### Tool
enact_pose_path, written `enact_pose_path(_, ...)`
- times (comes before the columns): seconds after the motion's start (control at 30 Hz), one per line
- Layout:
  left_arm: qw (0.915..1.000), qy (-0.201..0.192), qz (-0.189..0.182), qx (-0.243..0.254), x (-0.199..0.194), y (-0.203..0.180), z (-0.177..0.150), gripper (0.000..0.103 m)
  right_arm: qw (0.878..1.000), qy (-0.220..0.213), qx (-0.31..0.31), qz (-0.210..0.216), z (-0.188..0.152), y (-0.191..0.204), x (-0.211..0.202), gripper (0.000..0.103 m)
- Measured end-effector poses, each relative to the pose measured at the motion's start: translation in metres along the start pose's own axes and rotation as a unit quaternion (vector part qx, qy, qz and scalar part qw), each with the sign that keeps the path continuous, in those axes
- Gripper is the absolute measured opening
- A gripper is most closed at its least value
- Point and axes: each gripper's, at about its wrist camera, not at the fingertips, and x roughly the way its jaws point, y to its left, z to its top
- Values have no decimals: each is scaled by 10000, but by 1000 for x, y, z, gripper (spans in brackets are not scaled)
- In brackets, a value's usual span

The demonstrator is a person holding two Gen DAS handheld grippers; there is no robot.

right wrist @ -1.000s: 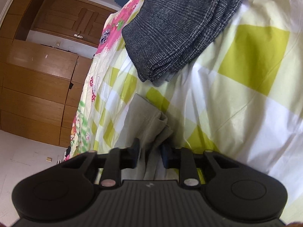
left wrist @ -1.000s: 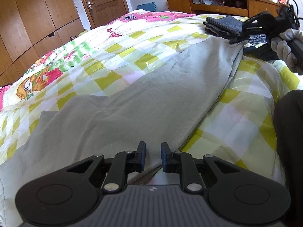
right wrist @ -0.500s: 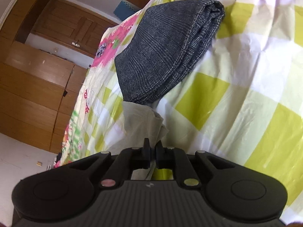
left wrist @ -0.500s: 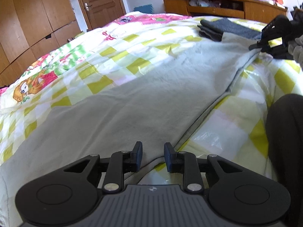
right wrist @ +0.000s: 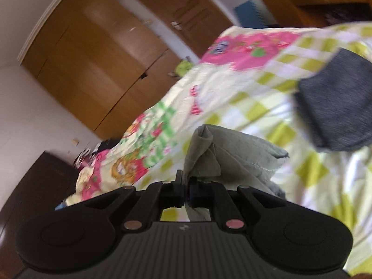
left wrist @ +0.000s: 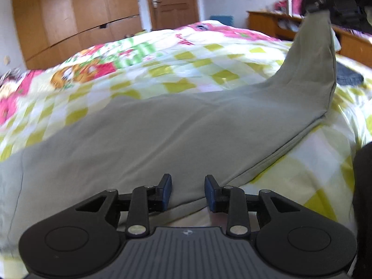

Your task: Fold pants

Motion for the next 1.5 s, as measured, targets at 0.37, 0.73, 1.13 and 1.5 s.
enact_pose_path(0.37,9821,-453,724,-1679,-52,103,-50,45,9241,2264,-2867,1126,-188,247,165,5)
enact_pose_path(0.73,9577,-650,292,-2790,-55,149,-73,46,8665,2829,-4044,742,-292,265,180,5)
enact_pose_path(1.13,9570,-741,278,-2790,-55,148,-76,45,9604,2184,-1575,709,-178,232,193,4)
enact_pose_path(1.5,9567,-878,170,-2771,-60,144,-78,45,9460,2406,-2083,612,-211,277,207,4)
